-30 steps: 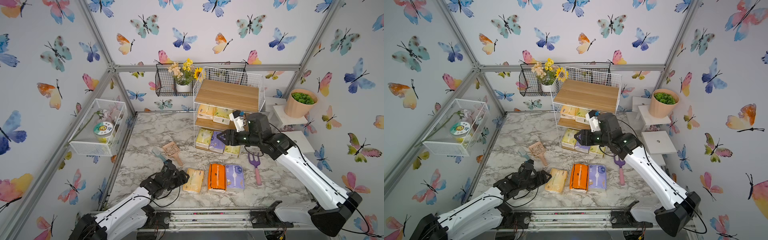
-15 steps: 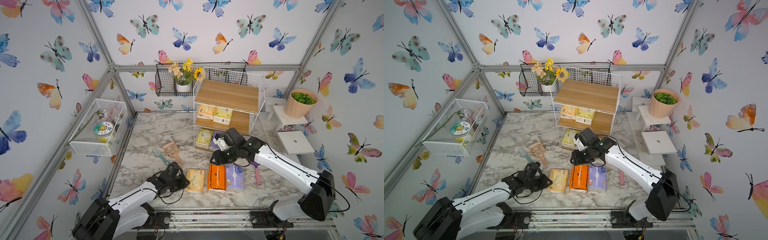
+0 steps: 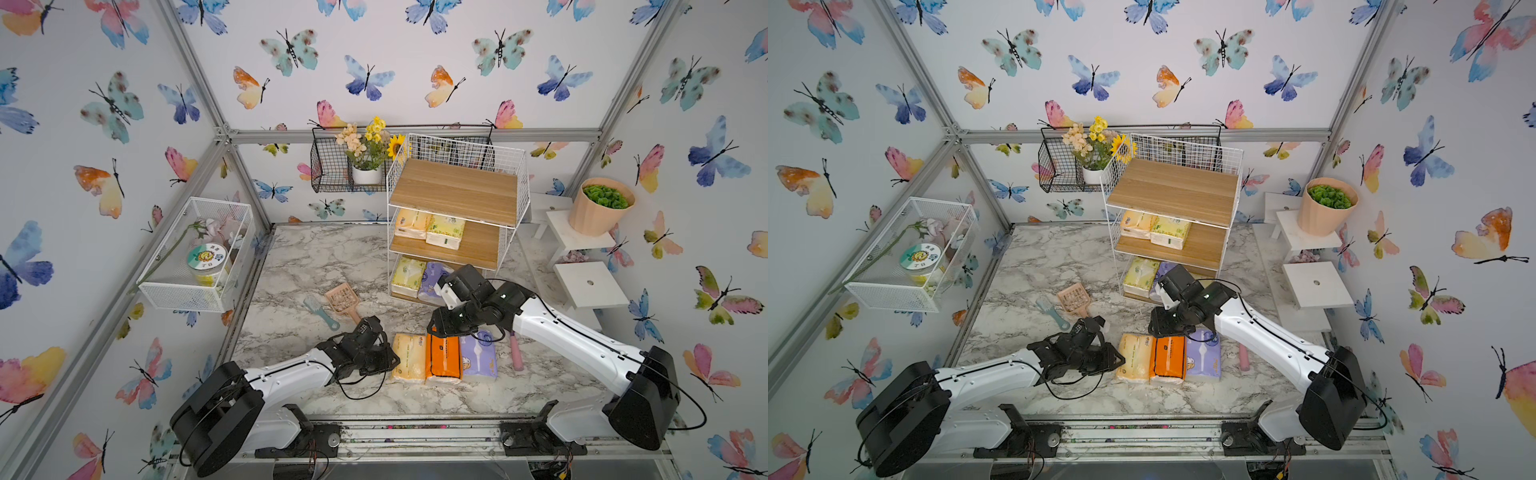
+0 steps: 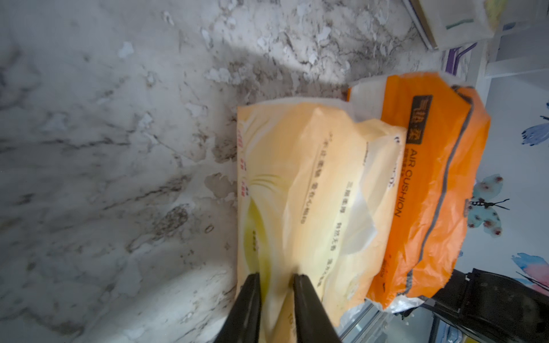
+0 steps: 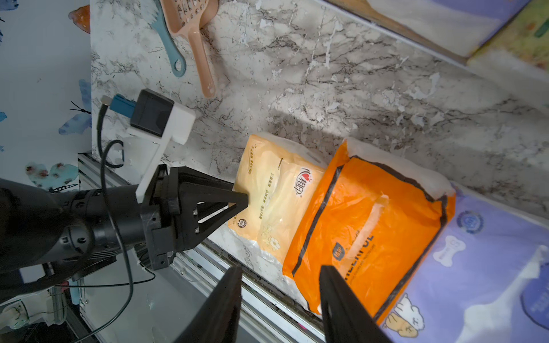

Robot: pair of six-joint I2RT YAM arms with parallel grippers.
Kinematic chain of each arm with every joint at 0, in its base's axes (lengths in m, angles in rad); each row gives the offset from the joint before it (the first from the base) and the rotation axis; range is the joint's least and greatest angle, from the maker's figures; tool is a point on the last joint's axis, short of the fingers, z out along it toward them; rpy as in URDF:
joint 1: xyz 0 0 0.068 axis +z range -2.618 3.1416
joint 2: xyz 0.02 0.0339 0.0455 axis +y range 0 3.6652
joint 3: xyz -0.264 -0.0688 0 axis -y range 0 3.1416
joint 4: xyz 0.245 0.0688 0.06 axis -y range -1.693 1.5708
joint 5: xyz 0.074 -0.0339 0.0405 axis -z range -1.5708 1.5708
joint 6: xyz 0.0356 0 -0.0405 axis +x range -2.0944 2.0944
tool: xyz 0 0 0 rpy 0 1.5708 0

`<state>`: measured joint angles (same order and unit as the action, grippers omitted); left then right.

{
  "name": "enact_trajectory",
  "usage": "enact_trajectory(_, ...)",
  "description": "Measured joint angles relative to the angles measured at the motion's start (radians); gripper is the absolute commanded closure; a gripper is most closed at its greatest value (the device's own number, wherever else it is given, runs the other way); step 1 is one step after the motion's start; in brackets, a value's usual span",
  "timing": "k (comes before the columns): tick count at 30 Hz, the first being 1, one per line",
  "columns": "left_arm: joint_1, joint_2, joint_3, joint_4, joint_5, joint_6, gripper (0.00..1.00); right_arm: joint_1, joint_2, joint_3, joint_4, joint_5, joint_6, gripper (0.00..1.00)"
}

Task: Remove the tissue boxes from the shelf
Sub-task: Place the box of tissues at the center of the board, then adjust the shelf at the center of the board.

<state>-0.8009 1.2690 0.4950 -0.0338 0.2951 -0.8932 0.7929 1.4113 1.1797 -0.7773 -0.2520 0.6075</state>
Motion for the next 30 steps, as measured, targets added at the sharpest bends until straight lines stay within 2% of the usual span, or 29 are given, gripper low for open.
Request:
enact_trajectory(3,0.0,-0.025,0.004,-0.014,-0.018,-0.001,0.42,0.0,-0.001,-0.014,0.0,0.017,0.025,0.53)
enact_trajectory(6,0.0,-0.107,0.011,-0.057,-0.074,-0.015,0.38,0.0,-0.013,-0.039,0.005,0.038,0.062,0.53)
enact_trajectory(13,0.026,-0.313,0.04,-0.128,-0.254,-0.105,0.39,0.0,-0.04,-0.08,0.011,0.084,0.153,0.52)
enact_trajectory(19,0.043,-0.463,0.03,-0.044,-0.365,-0.163,0.39,0.0,-0.103,-0.08,0.074,0.157,0.221,0.53)
enact_trajectory(25,0.045,-0.537,0.03,0.044,-0.468,-0.203,0.39,0.0,-0.175,-0.053,0.219,0.187,0.232,0.53)
enact_trajectory(30,0.049,-0.576,-0.001,0.106,-0.54,-0.241,0.39,0.0,-0.202,-0.033,0.33,0.296,0.23,0.53)
